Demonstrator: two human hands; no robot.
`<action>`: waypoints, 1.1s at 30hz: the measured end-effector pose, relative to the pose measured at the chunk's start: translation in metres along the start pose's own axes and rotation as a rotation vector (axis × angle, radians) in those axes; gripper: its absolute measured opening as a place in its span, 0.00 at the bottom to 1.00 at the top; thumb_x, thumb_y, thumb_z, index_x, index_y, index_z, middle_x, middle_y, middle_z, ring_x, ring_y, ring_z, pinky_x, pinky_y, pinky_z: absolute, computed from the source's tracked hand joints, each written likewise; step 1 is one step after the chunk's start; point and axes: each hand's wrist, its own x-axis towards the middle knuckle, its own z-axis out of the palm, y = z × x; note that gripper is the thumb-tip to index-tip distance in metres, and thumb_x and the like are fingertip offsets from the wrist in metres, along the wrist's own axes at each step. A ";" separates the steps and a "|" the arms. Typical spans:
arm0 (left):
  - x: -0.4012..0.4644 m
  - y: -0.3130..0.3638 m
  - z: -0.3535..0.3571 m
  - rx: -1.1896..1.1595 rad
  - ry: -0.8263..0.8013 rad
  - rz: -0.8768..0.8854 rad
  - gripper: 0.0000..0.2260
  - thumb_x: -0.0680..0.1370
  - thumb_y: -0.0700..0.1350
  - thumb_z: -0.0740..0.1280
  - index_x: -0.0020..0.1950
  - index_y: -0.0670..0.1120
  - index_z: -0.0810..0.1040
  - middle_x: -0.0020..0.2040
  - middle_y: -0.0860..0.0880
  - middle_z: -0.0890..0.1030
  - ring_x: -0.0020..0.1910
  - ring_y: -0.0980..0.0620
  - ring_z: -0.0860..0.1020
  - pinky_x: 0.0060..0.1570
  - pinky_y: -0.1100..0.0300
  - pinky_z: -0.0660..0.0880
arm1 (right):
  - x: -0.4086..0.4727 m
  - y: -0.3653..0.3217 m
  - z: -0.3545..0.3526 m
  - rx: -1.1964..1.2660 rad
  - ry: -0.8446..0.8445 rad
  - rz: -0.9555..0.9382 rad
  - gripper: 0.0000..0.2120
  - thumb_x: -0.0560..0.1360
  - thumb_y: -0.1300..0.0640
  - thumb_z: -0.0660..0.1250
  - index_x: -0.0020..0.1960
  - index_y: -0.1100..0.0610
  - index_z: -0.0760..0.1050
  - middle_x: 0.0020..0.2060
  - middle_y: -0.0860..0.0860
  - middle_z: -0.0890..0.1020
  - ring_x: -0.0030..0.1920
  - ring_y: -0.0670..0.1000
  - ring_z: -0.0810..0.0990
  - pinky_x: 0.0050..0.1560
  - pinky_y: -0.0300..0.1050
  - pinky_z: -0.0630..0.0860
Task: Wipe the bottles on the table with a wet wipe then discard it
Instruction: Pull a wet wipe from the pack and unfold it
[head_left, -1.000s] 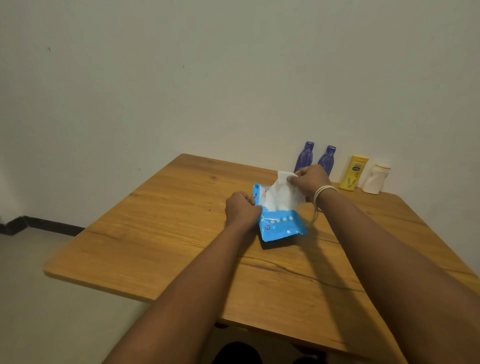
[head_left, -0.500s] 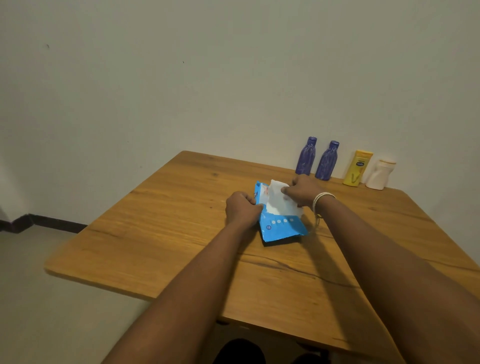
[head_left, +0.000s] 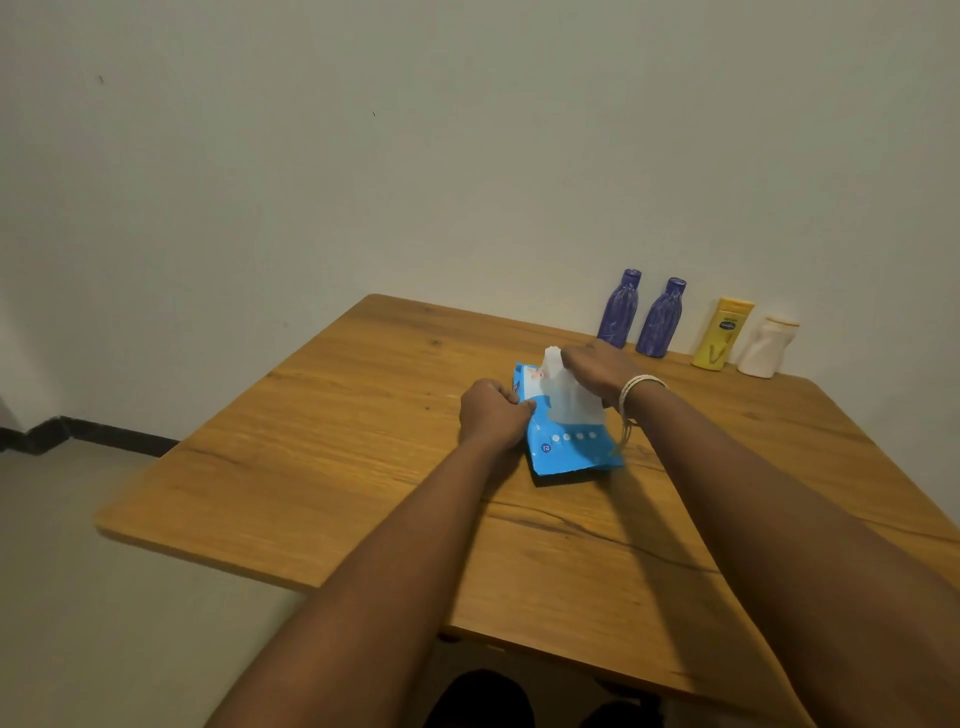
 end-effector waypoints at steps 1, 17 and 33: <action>0.000 0.000 0.000 0.010 0.001 0.001 0.10 0.75 0.42 0.76 0.46 0.45 0.74 0.50 0.42 0.83 0.47 0.43 0.86 0.45 0.44 0.85 | 0.000 0.000 0.001 0.018 0.001 0.007 0.19 0.81 0.47 0.54 0.64 0.59 0.71 0.58 0.57 0.76 0.56 0.59 0.77 0.62 0.59 0.77; 0.013 -0.004 -0.016 -0.003 0.062 -0.026 0.08 0.75 0.42 0.75 0.46 0.47 0.76 0.48 0.44 0.83 0.48 0.45 0.85 0.50 0.43 0.84 | 0.002 -0.011 0.016 0.212 -0.092 0.149 0.23 0.82 0.46 0.49 0.70 0.56 0.66 0.66 0.58 0.75 0.59 0.59 0.76 0.49 0.50 0.79; 0.016 -0.005 -0.019 -0.025 0.042 -0.044 0.09 0.75 0.43 0.75 0.47 0.47 0.76 0.49 0.43 0.83 0.48 0.45 0.85 0.48 0.44 0.85 | 0.007 -0.013 0.015 0.385 -0.149 0.309 0.14 0.79 0.50 0.56 0.59 0.57 0.67 0.57 0.56 0.76 0.57 0.59 0.78 0.44 0.49 0.79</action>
